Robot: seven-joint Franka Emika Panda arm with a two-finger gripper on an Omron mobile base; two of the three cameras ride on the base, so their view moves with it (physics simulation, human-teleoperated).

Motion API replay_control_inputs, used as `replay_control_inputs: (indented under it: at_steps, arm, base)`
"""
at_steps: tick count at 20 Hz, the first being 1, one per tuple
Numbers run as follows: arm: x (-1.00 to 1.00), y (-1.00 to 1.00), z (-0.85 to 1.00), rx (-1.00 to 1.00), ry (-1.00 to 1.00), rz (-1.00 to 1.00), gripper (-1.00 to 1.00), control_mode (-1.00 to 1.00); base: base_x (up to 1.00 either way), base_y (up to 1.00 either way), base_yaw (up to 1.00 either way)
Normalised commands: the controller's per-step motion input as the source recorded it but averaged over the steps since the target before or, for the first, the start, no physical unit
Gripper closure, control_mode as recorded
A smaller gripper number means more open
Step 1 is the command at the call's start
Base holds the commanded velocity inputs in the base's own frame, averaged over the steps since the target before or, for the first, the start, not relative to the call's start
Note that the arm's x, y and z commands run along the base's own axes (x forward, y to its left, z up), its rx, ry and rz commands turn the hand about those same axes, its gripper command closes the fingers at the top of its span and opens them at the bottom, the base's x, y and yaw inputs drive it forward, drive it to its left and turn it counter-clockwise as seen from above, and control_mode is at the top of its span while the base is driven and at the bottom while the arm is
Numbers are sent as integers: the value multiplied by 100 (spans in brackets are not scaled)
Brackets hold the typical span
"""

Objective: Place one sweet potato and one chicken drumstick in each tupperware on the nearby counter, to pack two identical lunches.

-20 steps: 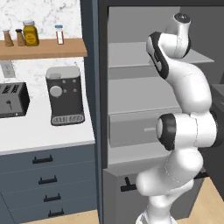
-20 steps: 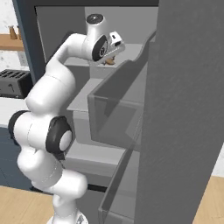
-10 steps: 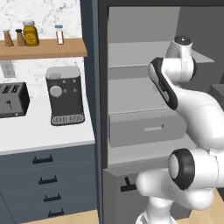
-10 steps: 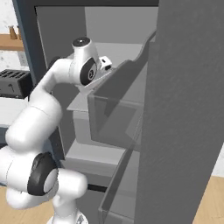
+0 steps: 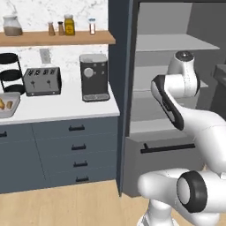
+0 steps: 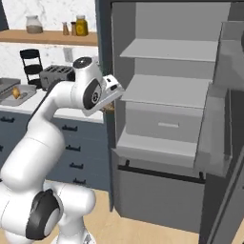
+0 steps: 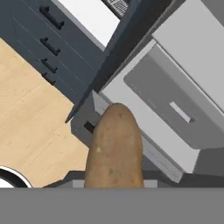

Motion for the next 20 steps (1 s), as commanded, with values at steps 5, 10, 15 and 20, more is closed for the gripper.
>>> replay_control_inputs:
  at_steps: [5,10,15,20]
  arm:
    - [0,0,0,0,0,0,100,100]
    - [0,0,0,0,0,0,100,100]
    - [0,0,0,0,0,0,100,100]
    - [0,0,0,0,0,0,100,100]
  base:
    - [1,100,2]
    - [58,100,0]
    - [79,100,0]
    - [53,100,0]
